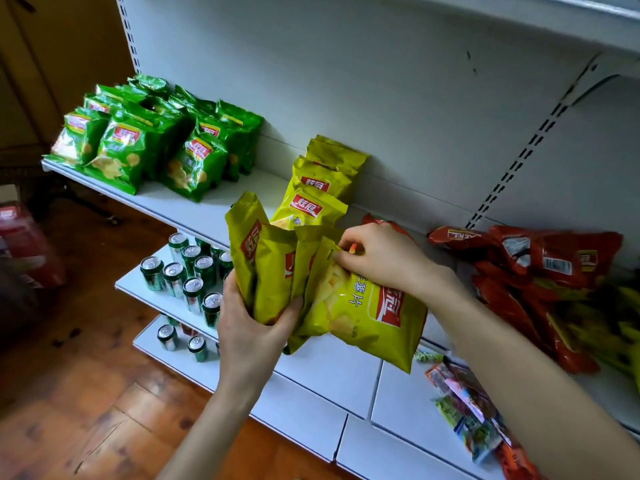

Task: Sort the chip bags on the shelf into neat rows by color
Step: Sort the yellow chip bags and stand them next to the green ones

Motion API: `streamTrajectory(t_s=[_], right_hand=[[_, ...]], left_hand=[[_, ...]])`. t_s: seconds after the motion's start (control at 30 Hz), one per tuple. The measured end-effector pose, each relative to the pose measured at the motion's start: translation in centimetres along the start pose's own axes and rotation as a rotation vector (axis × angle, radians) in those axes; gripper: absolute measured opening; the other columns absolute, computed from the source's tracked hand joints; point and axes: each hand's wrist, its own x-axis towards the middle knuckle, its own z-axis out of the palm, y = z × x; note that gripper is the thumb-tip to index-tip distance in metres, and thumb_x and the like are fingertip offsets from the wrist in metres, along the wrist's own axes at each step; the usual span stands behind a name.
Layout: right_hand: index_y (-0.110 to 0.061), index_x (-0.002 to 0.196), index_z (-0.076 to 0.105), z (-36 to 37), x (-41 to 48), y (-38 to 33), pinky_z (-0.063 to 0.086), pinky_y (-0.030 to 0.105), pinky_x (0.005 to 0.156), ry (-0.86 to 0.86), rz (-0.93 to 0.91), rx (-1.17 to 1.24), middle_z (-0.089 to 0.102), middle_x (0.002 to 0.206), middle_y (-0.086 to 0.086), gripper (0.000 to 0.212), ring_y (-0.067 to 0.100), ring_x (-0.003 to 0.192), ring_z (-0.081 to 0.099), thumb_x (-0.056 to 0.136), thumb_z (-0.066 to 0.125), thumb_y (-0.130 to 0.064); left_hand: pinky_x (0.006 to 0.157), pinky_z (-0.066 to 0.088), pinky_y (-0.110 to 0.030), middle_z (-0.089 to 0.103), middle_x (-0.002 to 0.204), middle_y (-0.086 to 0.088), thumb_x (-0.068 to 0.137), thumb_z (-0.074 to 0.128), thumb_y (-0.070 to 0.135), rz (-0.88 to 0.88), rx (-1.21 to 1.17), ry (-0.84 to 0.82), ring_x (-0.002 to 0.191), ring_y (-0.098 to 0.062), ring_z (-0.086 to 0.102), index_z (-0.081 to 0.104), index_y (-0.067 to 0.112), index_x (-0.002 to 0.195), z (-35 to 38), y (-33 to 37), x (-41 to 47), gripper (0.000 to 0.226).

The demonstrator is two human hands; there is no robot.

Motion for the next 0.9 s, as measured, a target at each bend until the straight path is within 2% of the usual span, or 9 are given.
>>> streamTrajectory(t_s=[0.1, 0.17, 0.23, 0.3, 0.43, 0.57, 0.67, 0.77, 0.9], right_hand=[[-0.026, 0.097, 0.065, -0.5, 0.8, 1.0, 0.041, 0.026, 0.070, 0.007, 0.000, 0.113, 0.065, 0.100, -0.003, 0.021, 0.017, 0.094, 0.059, 0.088, 0.054, -0.041], [-0.026, 0.097, 0.065, -0.5, 1.4, 1.7, 0.046, 0.029, 0.074, 0.018, -0.020, 0.127, 0.066, 0.100, -0.001, 0.021, 0.019, 0.094, 0.060, 0.088, 0.054, -0.042], [-0.025, 0.097, 0.064, -0.4, 2.0, 2.4, 0.049, 0.034, 0.079, 0.024, -0.029, 0.173, 0.066, 0.102, 0.000, 0.024, 0.019, 0.095, 0.060, 0.088, 0.053, -0.045], [-0.024, 0.096, 0.063, -0.2, 2.5, 3.3, 0.049, 0.032, 0.080, -0.006, -0.013, 0.258, 0.065, 0.101, -0.002, 0.027, 0.016, 0.093, 0.060, 0.088, 0.053, -0.048], [-0.026, 0.084, 0.058, -0.3, 2.2, 3.9, 0.045, 0.022, 0.067, -0.188, -0.027, 0.574, 0.062, 0.085, -0.009, 0.033, 0.003, 0.075, 0.060, 0.076, 0.053, -0.058], [-0.033, 0.092, 0.059, -0.8, 1.5, 4.8, 0.049, 0.014, 0.070, -0.366, -0.109, 0.790, 0.066, 0.089, -0.017, 0.028, -0.005, 0.082, 0.064, 0.066, 0.068, -0.040], [-0.032, 0.100, 0.059, -0.1, 1.9, 5.2, 0.048, 0.016, 0.076, -0.292, -0.104, 0.793, 0.065, 0.096, -0.018, 0.034, -0.005, 0.089, 0.062, 0.070, 0.074, -0.032], [-0.021, 0.115, 0.056, 0.8, 2.8, 5.6, 0.047, 0.025, 0.092, -0.176, -0.055, 0.758, 0.061, 0.118, -0.007, 0.061, 0.005, 0.110, 0.057, 0.061, 0.075, -0.043], [-0.027, 0.107, 0.054, 1.3, 3.6, 5.5, 0.044, 0.013, 0.084, -0.137, -0.005, 0.762, 0.058, 0.108, -0.015, 0.043, 0.004, 0.109, 0.055, 0.070, 0.076, -0.031]], left_hand=[[0.074, 0.052, -0.026, 0.059, 0.097, 0.017, 0.061, 0.086, 0.029, -0.034, -0.060, 0.039, 0.082, 0.010, 0.060, 0.047, 0.024, 0.114, 1.0, 0.2, 1.0, 0.066], [0.070, 0.051, -0.015, 0.059, 0.095, 0.017, 0.069, 0.084, 0.012, -0.030, -0.076, 0.069, 0.077, 0.014, 0.058, 0.046, 0.024, 0.110, 1.5, 0.1, 1.6, 0.057], [0.066, 0.050, -0.010, 0.060, 0.096, 0.016, 0.070, 0.082, 0.011, -0.029, -0.098, 0.099, 0.077, 0.013, 0.059, 0.047, 0.030, 0.105, 1.9, 0.0, 2.1, 0.053], [0.065, 0.053, -0.013, 0.062, 0.098, 0.014, 0.069, 0.084, 0.016, -0.034, -0.133, 0.125, 0.079, 0.009, 0.062, 0.048, 0.032, 0.104, 2.3, -0.1, 2.5, 0.053], [0.069, 0.055, -0.017, 0.062, 0.101, 0.013, 0.071, 0.082, 0.013, -0.004, -0.169, 0.191, 0.082, 0.005, 0.063, 0.047, 0.024, 0.111, 3.0, -0.2, 3.1, 0.055], [0.070, 0.052, -0.013, 0.062, 0.106, 0.011, 0.075, 0.077, 0.007, 0.014, -0.204, 0.215, 0.086, 0.004, 0.063, 0.048, 0.027, 0.107, 3.3, -0.3, 3.9, 0.047], [0.070, 0.054, -0.016, 0.063, 0.105, 0.010, 0.075, 0.076, 0.006, 0.024, -0.220, 0.210, 0.086, 0.002, 0.065, 0.048, 0.033, 0.100, 3.7, -0.3, 4.4, 0.046], [0.068, 0.054, -0.016, 0.063, 0.104, 0.010, 0.075, 0.075, 0.005, 0.021, -0.252, 0.209, 0.083, 0.003, 0.065, 0.049, 0.028, 0.106, 3.5, -0.4, 4.8, 0.047], [0.066, 0.052, -0.012, 0.062, 0.102, 0.011, 0.072, 0.078, 0.005, 0.046, -0.255, 0.175, 0.082, 0.005, 0.064, 0.048, 0.025, 0.109, 2.9, -0.5, 6.0, 0.052]])
